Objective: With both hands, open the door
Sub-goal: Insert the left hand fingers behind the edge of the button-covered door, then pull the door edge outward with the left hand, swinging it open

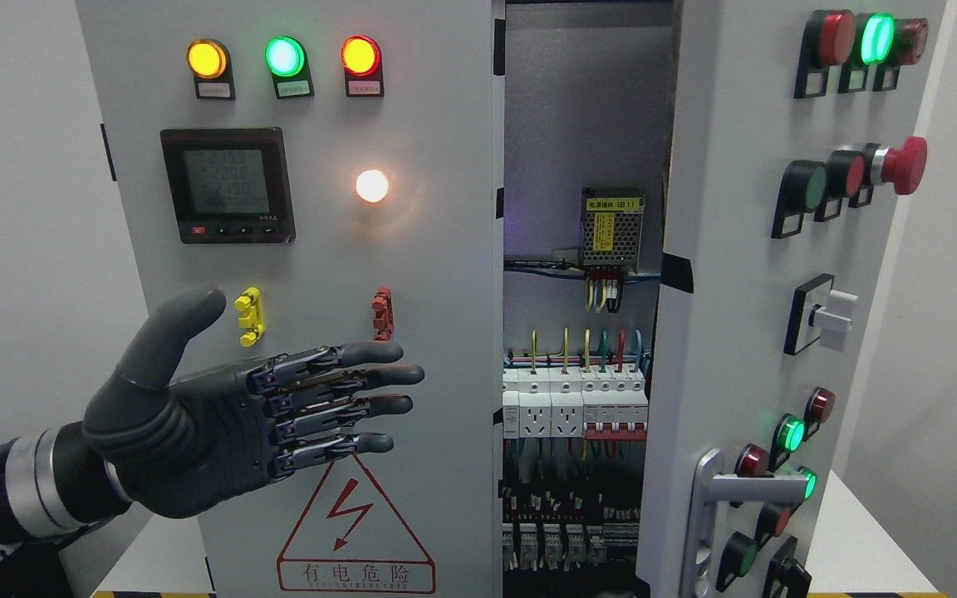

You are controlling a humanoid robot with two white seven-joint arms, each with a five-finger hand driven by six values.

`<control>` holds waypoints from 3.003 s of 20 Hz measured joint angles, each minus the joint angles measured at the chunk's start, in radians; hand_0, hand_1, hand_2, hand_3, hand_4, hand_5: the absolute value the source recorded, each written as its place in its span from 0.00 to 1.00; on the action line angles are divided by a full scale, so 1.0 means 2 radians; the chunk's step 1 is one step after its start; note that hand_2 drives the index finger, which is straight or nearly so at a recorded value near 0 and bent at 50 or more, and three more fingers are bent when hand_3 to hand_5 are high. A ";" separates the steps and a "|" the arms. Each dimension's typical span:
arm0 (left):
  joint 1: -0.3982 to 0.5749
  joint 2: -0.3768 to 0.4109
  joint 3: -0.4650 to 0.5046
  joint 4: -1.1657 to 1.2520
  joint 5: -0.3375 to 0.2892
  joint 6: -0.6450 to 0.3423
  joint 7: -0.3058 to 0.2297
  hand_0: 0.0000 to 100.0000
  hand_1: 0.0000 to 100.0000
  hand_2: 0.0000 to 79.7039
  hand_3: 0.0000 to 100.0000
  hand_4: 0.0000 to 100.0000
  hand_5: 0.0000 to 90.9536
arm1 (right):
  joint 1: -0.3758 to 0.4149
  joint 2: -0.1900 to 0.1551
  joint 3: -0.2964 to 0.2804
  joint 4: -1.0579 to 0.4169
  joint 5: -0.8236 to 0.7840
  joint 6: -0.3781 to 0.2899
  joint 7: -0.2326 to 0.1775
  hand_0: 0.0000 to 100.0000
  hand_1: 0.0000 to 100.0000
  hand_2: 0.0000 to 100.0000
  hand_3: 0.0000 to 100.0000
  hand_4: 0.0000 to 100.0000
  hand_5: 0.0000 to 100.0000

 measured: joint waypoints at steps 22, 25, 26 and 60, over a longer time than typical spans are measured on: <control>-0.090 -0.115 -0.082 0.028 0.049 0.015 0.074 0.00 0.00 0.00 0.00 0.03 0.00 | 0.000 0.000 0.000 0.000 0.000 0.000 0.000 0.00 0.00 0.00 0.00 0.00 0.00; -0.091 -0.131 -0.084 0.031 0.051 0.008 0.087 0.00 0.00 0.00 0.00 0.03 0.00 | 0.000 0.000 0.000 0.000 0.000 0.000 0.000 0.00 0.00 0.00 0.00 0.00 0.00; -0.091 -0.138 -0.084 0.031 0.053 0.007 0.093 0.00 0.00 0.00 0.00 0.03 0.00 | 0.000 0.000 0.000 0.000 0.000 0.000 0.000 0.00 0.00 0.00 0.00 0.00 0.00; -0.086 -0.329 -0.055 0.117 0.057 0.005 0.115 0.00 0.00 0.00 0.00 0.03 0.00 | 0.000 0.000 0.000 0.000 0.000 0.000 0.000 0.00 0.00 0.00 0.00 0.00 0.00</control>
